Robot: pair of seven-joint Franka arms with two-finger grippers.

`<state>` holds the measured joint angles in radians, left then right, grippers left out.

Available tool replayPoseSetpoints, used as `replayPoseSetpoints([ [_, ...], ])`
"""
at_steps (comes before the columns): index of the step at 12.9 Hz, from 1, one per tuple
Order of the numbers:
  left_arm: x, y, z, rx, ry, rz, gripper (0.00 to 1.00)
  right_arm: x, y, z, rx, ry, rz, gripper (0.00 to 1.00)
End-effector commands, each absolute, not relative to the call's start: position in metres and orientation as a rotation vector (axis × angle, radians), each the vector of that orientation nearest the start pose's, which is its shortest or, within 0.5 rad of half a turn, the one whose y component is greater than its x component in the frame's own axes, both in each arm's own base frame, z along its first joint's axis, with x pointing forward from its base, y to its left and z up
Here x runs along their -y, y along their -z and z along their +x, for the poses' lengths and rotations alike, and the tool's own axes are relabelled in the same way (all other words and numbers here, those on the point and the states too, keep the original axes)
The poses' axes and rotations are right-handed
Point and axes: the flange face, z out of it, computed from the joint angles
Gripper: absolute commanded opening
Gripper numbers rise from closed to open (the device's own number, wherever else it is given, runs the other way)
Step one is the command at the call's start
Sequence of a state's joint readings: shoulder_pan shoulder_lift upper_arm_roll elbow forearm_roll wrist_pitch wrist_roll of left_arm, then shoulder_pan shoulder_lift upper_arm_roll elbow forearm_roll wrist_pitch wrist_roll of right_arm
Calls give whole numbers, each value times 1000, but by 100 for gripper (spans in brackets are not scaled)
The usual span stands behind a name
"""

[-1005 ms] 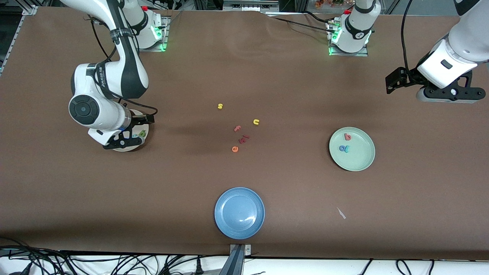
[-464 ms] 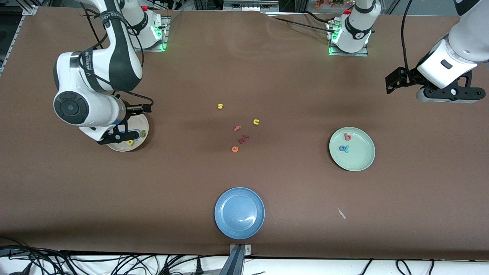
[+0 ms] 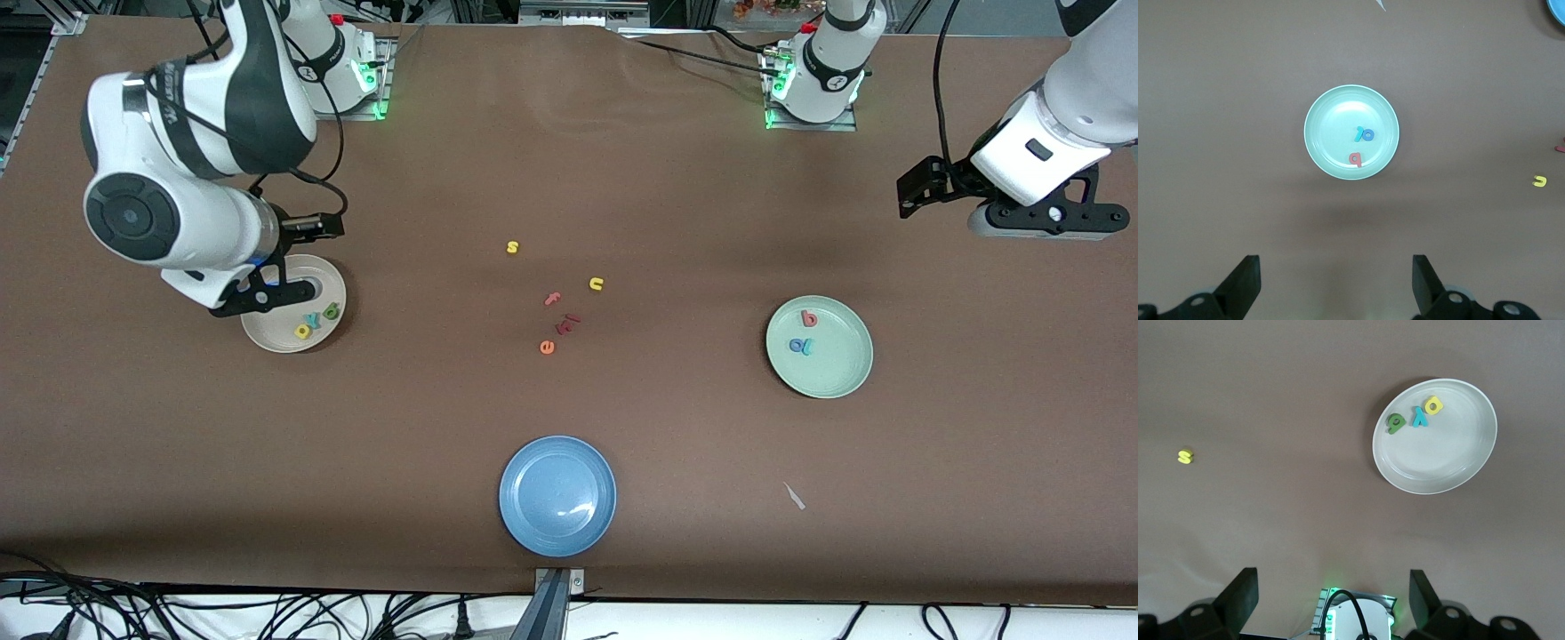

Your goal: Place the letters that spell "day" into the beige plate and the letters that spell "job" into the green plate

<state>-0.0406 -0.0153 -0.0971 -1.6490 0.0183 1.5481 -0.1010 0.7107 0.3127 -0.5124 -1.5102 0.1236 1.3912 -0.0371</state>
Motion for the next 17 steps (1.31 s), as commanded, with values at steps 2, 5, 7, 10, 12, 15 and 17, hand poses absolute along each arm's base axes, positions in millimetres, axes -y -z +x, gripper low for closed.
replayPoseSetpoints([
  [2,82,-600,536,-84,-133,-3114,100,-160,-518,557,434,-536,-3157,100],
  [5,82,-600,536,-84,-133,-3114,100,-137,-542,542,462,-349,-3190,100],
  [7,81,-600,536,-81,-133,-3114,100,-108,-558,535,394,-217,-3188,100],
  [10,81,-600,536,-81,-133,-3114,100,-77,-577,532,315,-173,-3191,100],
  [12,81,-600,536,-81,-133,-3114,100,-56,-587,526,254,-200,-3185,100],
  [15,81,-600,536,-81,-133,-3114,100,-19,-595,522,222,-217,-3175,100],
  [17,81,-600,536,-81,-133,-3114,100,-18,-596,524,232,-198,-3179,100],
])
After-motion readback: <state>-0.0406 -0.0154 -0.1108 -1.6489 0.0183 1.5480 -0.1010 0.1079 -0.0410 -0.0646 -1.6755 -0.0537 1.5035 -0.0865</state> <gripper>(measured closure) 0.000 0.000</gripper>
